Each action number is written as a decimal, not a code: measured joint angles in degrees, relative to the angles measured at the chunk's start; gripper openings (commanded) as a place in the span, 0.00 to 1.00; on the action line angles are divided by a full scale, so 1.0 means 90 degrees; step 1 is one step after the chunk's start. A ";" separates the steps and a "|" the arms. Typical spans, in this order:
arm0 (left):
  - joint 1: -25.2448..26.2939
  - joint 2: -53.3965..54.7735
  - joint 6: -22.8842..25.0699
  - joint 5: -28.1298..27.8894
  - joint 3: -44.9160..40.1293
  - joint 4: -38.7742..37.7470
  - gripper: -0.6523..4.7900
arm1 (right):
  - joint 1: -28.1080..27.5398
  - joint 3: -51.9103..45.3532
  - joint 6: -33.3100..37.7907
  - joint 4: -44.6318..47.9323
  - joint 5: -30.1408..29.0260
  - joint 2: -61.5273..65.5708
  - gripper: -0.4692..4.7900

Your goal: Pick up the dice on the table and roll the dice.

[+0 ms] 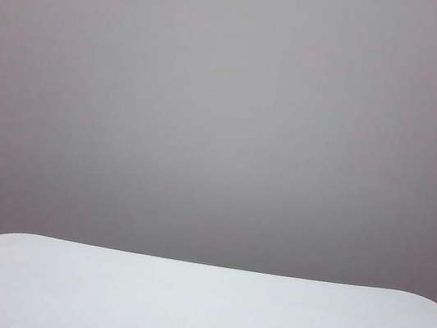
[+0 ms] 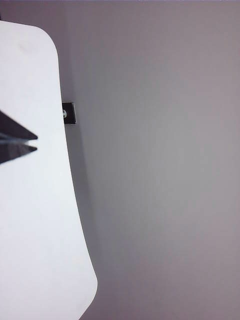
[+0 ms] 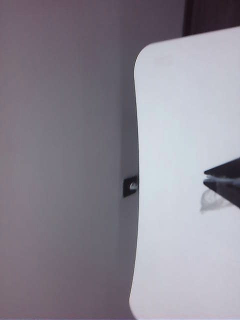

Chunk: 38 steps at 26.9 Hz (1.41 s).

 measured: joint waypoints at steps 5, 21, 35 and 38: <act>0.0000 -0.0005 -0.0017 -0.0316 -0.0267 0.0488 0.11 | -0.0503 -0.0180 0.0000 0.0296 -0.0699 -0.0080 0.08; 0.0000 -0.0260 -0.0544 -0.0342 -0.0947 0.1440 0.11 | -0.0498 -0.1083 0.0289 0.0838 -0.0253 -0.1778 0.08; 0.0177 -0.0884 -0.0838 -0.0097 -0.1389 0.1469 0.11 | -0.0503 -0.2086 0.0306 0.0974 -0.0253 -0.2506 0.08; 0.0563 -0.0886 -0.0843 -0.0002 -0.1523 0.1438 0.11 | -0.0505 -0.2169 0.0306 0.1008 -0.0253 -0.2633 0.08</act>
